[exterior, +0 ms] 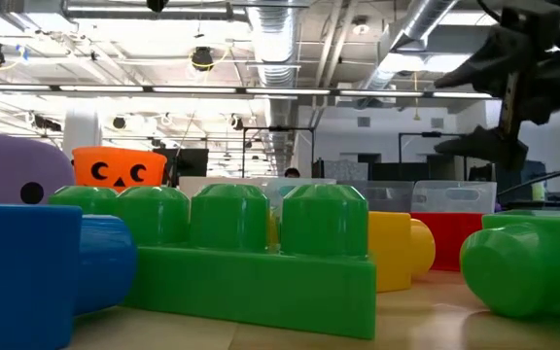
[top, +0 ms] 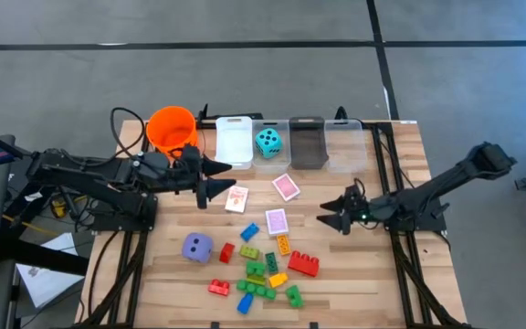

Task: Pick & Place Toys
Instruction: Put the small yellow game piece into the black bin

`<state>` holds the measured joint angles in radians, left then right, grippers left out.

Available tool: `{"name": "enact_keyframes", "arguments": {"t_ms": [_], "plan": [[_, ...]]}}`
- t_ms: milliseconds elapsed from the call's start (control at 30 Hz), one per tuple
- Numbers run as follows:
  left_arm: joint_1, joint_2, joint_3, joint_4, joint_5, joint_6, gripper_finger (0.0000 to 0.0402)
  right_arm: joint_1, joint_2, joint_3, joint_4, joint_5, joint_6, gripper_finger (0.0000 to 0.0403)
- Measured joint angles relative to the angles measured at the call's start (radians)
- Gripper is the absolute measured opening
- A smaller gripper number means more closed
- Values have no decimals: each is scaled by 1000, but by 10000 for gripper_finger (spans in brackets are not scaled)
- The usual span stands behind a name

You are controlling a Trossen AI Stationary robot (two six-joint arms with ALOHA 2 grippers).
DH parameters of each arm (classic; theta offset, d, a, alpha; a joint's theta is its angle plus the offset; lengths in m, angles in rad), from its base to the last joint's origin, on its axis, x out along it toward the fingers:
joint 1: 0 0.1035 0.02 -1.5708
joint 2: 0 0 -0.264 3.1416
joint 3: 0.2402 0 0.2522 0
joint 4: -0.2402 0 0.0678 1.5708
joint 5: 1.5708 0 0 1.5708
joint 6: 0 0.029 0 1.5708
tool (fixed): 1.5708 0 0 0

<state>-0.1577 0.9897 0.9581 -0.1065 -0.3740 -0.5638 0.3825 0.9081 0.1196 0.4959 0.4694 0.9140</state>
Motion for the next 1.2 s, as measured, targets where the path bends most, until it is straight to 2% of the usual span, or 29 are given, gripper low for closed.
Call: {"name": "enact_keyframes", "arguments": {"t_ms": [300,533,700,900,1033,1200], "plan": [[0,0,0,5,0,-149,298,15,189,0,100,-52,-7,385],[0,0,0,29,-51,-178,298,13,369,9,249,-70,-63,385],[0,0,0,44,-73,-178,298,16,506,86,253,-79,-168,385],[0,0,0,44,-73,-178,298,11,668,241,247,-97,-333,385],[0,0,0,52,-73,-178,298,-17,767,301,240,-180,-237,385],[0,0,0,65,-63,-178,298,-26,838,306,261,-212,-123,385]]}}
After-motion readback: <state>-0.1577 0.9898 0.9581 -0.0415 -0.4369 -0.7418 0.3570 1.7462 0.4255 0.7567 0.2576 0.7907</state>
